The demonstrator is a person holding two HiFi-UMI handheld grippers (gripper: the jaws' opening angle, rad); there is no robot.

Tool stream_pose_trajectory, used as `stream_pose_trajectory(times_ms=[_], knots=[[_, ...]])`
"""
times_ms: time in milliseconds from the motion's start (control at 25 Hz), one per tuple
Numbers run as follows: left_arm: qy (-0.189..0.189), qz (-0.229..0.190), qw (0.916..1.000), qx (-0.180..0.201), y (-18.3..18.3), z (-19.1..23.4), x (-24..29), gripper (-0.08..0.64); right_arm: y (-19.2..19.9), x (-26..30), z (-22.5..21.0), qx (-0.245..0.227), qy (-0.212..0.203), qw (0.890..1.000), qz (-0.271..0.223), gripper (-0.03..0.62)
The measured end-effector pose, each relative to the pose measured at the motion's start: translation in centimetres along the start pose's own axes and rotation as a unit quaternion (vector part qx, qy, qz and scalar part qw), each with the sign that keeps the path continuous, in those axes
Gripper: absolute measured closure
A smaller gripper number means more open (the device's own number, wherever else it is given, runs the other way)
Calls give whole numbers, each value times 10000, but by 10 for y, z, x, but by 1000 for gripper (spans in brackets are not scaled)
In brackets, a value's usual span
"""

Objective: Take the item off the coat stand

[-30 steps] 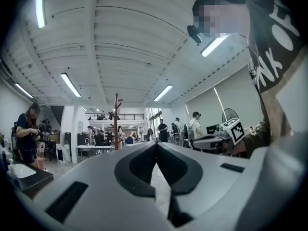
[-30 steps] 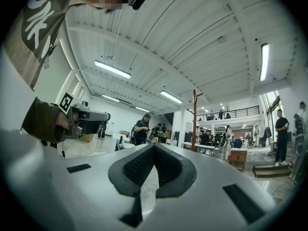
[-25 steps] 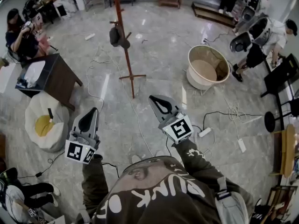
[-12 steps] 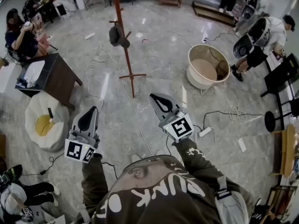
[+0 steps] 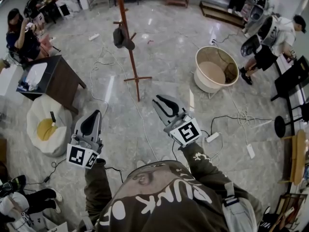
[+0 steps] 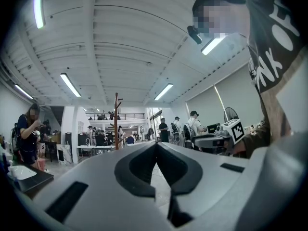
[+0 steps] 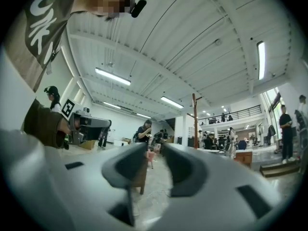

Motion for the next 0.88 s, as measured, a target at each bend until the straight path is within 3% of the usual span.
stream_pose_trajectory(times_ms=[40, 80, 160, 320, 880], knots=[[-3, 3, 10000, 2, 0, -1, 0, 557, 1, 1, 1, 87, -147, 9998, 53, 319], [-7, 5, 10000, 4, 0, -1, 0, 557, 3, 3, 1, 158, -264, 9995, 110, 131], [-5, 13, 10000, 5, -1, -1, 2, 557, 4, 6, 0, 132, -350, 9992, 144, 57], [4, 43, 10000, 1, 0, -4, 5, 557, 5, 4, -3, -1, -342, 9993, 167, 11], [-26, 153, 9999, 4, 5, -28, 32, 557, 18, -16, -35, 128, -311, 9993, 162, 9]])
Point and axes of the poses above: the fingertips, and each gripper's own axes: x forward along the fingers, z to its left, y out of its underside, the point moved 9 cm from there along -x, backward along the fingers, and after that the axes turned 8 degrees about y, right-handed, at the moved point
